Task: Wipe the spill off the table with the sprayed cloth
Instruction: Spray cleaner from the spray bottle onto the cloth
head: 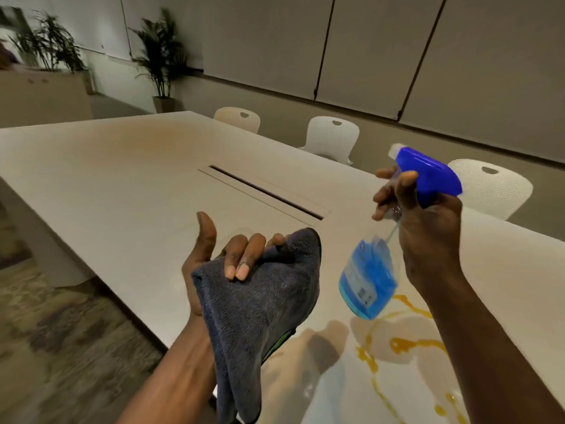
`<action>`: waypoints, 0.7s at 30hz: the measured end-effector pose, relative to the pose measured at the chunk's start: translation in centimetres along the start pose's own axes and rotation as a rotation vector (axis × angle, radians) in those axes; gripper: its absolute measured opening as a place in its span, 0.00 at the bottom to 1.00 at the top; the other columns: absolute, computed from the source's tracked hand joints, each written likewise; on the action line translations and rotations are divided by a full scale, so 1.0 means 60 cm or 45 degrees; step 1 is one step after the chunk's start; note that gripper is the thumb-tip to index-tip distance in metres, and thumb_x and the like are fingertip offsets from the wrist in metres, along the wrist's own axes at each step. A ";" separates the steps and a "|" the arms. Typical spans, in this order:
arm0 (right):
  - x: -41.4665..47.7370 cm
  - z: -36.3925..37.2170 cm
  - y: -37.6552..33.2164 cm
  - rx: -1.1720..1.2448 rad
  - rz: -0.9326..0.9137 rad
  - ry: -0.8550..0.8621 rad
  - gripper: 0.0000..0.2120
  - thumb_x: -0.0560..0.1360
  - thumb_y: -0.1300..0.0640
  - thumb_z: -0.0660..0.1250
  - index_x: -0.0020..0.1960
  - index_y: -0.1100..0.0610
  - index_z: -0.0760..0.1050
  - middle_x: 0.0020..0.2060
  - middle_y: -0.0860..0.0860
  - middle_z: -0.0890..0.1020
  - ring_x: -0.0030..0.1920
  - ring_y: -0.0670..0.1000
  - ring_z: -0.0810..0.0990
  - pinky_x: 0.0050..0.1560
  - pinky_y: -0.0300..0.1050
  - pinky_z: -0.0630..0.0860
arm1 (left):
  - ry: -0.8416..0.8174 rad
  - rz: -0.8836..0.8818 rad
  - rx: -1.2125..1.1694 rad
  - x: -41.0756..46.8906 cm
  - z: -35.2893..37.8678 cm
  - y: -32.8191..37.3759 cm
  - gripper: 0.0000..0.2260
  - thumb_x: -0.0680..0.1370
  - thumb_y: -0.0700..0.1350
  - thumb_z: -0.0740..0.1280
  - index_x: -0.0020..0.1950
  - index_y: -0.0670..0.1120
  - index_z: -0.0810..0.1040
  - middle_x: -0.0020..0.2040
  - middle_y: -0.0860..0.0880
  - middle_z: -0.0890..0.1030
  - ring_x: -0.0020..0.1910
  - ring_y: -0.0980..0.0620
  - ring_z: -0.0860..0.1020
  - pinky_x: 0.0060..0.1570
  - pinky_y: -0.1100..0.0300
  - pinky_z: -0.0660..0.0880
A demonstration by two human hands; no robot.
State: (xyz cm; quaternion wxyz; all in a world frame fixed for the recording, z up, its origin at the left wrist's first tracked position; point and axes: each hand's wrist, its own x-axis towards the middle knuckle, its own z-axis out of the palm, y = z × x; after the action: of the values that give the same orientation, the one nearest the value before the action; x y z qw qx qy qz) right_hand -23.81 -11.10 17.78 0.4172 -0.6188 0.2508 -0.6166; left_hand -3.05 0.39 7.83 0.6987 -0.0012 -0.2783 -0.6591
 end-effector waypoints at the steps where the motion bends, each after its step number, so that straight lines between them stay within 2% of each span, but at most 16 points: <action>1: 0.011 0.015 0.007 0.040 -0.004 -0.024 0.25 0.69 0.31 0.71 0.53 0.50 0.81 0.46 0.49 0.87 0.41 0.49 0.83 0.41 0.43 0.83 | 0.013 0.019 0.006 -0.008 -0.001 0.006 0.35 0.83 0.71 0.56 0.27 0.46 0.65 0.30 0.46 0.67 0.56 0.41 0.71 0.80 0.47 0.48; 5: 0.048 0.072 0.045 0.204 -0.006 -0.134 0.16 0.75 0.45 0.69 0.54 0.57 0.79 0.48 0.52 0.86 0.41 0.48 0.83 0.41 0.44 0.83 | 0.053 0.079 0.024 -0.034 -0.013 0.017 0.35 0.84 0.70 0.56 0.27 0.47 0.59 0.31 0.48 0.61 0.53 0.42 0.71 0.78 0.46 0.53; 9: 0.074 0.133 0.078 0.267 0.044 -0.226 0.13 0.75 0.49 0.69 0.53 0.58 0.80 0.48 0.53 0.86 0.40 0.47 0.82 0.39 0.44 0.82 | 0.051 0.089 0.008 -0.050 -0.021 0.017 0.35 0.84 0.70 0.55 0.28 0.46 0.55 0.31 0.48 0.58 0.52 0.43 0.70 0.78 0.46 0.49; 13: 0.086 0.174 0.112 0.179 0.076 -0.262 0.05 0.82 0.58 0.68 0.52 0.59 0.81 0.46 0.52 0.85 0.38 0.47 0.81 0.39 0.44 0.81 | 0.056 0.088 0.002 -0.059 -0.024 0.020 0.35 0.85 0.69 0.55 0.28 0.45 0.54 0.32 0.48 0.56 0.55 0.42 0.67 0.79 0.48 0.44; 17: 0.085 0.180 0.154 0.072 0.098 -0.253 0.04 0.82 0.59 0.69 0.51 0.54 0.82 0.44 0.49 0.87 0.40 0.50 0.82 0.43 0.49 0.82 | 0.079 0.104 0.015 -0.065 -0.029 0.025 0.35 0.85 0.69 0.55 0.28 0.45 0.55 0.32 0.47 0.61 0.52 0.42 0.66 0.78 0.45 0.46; 21: 0.087 0.168 0.195 -0.027 0.163 -0.200 0.07 0.82 0.56 0.68 0.56 0.58 0.82 0.44 0.47 0.87 0.42 0.51 0.83 0.49 0.54 0.84 | 0.034 0.094 -0.026 -0.063 -0.033 0.027 0.35 0.85 0.68 0.54 0.28 0.44 0.55 0.32 0.46 0.62 0.53 0.40 0.70 0.77 0.44 0.47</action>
State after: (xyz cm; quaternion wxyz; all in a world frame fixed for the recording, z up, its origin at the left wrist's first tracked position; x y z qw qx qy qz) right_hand -11.05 -19.47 12.08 0.4675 -0.6524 0.2628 -0.5355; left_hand -0.73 3.38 5.28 0.7262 -0.0097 -0.2620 -0.6356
